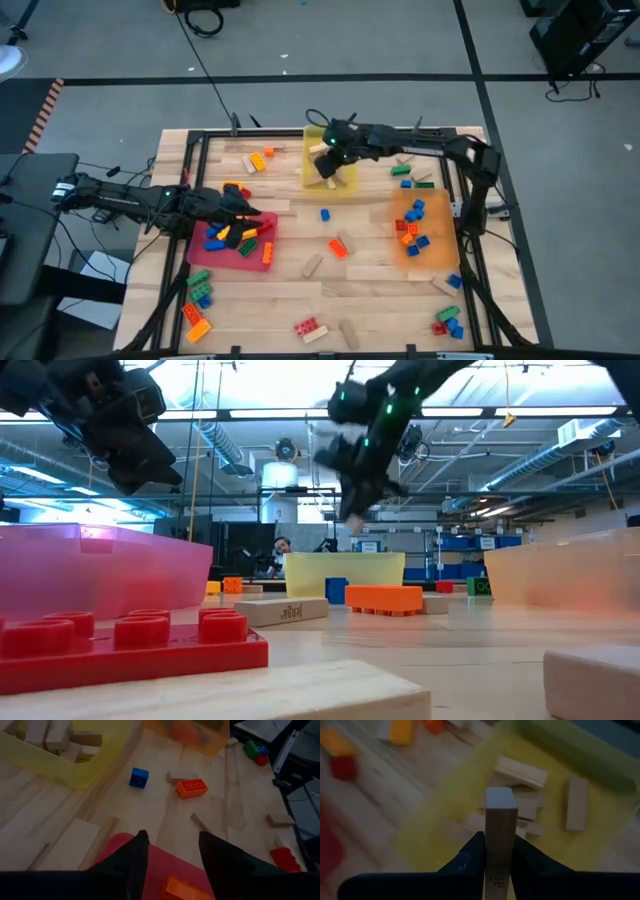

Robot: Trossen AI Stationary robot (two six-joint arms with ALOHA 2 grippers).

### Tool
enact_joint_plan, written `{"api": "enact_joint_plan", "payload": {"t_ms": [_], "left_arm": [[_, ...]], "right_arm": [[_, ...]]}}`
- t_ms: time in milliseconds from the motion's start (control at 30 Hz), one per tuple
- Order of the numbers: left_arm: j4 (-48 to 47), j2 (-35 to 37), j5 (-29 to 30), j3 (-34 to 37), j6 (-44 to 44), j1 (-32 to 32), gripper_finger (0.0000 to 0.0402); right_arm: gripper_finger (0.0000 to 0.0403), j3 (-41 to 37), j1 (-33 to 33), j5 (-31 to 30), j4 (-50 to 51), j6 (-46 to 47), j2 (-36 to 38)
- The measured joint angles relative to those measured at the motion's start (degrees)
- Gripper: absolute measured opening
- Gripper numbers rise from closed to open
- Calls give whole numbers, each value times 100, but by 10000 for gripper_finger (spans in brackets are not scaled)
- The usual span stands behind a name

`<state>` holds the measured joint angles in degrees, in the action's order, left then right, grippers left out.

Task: Sort blocks by size
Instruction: Put the wooden block into the yellow bin, then put the 1 stud blue game piece into the orange bin

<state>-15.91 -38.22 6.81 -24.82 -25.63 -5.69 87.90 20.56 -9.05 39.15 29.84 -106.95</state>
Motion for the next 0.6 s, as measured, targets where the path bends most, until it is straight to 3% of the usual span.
{"api": "enact_joint_plan", "payload": {"t_ms": [167, 400, 600], "left_arm": [[-2, 0, 77, 0, 3, 0, 184], [-14, 0, 79, 0, -2, 0, 184], [-26, 0, 77, 0, -4, 0, 184]], "right_arm": [[78, 0, 232, 170, 3, -115, -482], [179, -2, 251, 564, -12, -156, -650], [228, -2, 277, 572, 120, -156, -425]]}}
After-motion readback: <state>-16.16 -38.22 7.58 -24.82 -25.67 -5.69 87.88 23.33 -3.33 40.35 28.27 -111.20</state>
